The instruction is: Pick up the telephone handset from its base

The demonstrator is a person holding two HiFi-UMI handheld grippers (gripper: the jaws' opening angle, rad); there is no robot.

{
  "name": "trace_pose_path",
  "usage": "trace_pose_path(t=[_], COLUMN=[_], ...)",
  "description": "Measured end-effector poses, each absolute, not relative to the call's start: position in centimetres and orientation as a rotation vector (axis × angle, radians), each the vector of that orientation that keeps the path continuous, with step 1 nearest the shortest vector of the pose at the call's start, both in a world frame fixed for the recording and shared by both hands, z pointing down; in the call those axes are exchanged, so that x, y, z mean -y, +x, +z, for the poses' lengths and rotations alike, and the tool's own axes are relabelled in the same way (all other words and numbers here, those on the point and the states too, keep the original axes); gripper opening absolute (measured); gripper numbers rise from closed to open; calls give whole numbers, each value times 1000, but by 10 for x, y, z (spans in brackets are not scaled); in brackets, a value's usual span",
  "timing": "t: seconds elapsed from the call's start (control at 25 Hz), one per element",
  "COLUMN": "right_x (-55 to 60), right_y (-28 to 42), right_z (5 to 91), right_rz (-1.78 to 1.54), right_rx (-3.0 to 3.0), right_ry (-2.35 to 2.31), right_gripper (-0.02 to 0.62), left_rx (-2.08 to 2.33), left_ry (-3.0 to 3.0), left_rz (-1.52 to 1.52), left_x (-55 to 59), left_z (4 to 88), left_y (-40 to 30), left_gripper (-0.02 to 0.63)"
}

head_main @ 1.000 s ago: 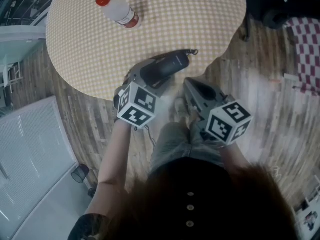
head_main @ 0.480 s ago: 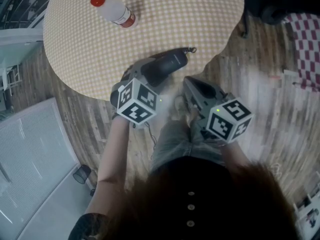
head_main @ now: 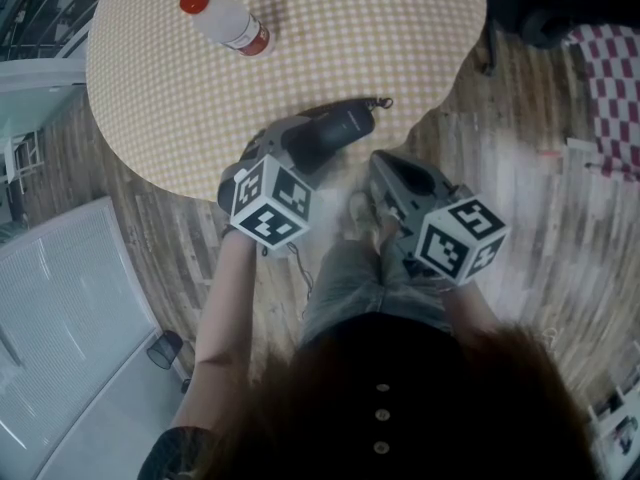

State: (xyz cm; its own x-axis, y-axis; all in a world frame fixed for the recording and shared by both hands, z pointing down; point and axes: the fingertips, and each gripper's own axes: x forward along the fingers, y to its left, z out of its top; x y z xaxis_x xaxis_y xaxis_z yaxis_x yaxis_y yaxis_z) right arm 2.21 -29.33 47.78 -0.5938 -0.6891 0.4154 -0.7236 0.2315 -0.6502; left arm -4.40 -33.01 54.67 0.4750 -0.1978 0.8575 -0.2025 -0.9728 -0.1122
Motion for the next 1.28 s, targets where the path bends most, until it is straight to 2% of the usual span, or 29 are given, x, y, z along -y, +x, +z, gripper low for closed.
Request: trace_pose_path(t=[1.28], right_x=[291], right_y=[25], right_z=[480], right_rz=[1330], right_rx=[2435], right_ry=[1381], right_gripper=[9], left_rx=[287], left_ry=[2657], left_rz=[1502], left_x=[328], left_z=[545], left_y=[-43], left_gripper=[256])
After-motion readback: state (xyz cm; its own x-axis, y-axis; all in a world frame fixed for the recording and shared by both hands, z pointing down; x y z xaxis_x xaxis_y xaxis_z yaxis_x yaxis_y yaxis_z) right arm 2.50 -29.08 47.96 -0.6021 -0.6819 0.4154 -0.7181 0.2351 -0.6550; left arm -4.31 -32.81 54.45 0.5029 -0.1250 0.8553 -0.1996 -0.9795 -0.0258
